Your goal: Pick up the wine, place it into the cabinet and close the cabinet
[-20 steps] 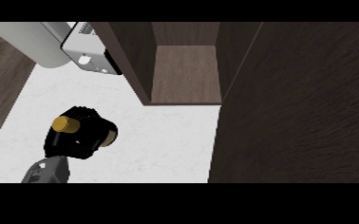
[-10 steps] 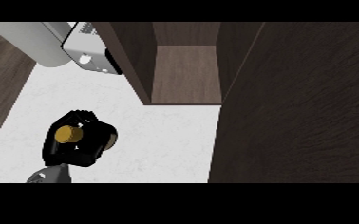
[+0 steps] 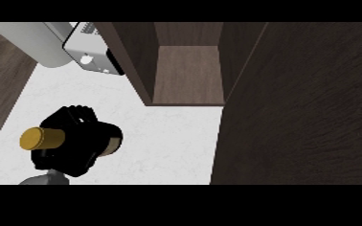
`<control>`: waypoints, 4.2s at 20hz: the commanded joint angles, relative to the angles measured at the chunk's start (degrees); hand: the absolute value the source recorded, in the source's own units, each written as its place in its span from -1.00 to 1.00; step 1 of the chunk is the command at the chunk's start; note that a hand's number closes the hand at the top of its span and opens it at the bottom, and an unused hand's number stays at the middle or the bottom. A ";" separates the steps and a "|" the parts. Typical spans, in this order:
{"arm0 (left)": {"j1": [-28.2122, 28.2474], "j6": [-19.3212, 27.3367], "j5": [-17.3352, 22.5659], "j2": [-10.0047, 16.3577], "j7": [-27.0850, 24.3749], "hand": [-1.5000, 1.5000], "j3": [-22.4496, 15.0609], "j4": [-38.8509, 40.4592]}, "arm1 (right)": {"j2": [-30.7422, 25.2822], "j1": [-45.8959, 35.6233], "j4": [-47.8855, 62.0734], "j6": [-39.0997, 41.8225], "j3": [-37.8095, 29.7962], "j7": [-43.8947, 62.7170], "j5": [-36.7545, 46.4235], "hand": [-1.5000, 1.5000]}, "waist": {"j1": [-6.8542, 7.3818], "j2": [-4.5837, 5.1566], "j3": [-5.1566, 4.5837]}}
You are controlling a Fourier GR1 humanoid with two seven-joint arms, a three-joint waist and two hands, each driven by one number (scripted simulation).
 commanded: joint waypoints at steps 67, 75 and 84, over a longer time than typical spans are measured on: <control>-29.15 51.31 0.63 -7.00 11.93 1.00 -33.48 9.02 | 0.26 2.25 -4.19 4.37 -5.12 -1.97 -4.89 -1.00 | -0.46 0.19 -0.04; -33.41 47.36 6.46 -7.09 1.79 1.00 -27.34 21.92 | 2.60 2.82 -1.97 3.52 -1.76 -3.37 -1.45 -1.00 | -0.74 0.32 -0.06; -40.77 49.41 9.72 -7.08 3.31 1.00 -27.45 27.46 | 1.01 -1.92 -4.47 2.33 -5.00 3.26 -5.29 -1.00 | -0.90 0.28 -0.07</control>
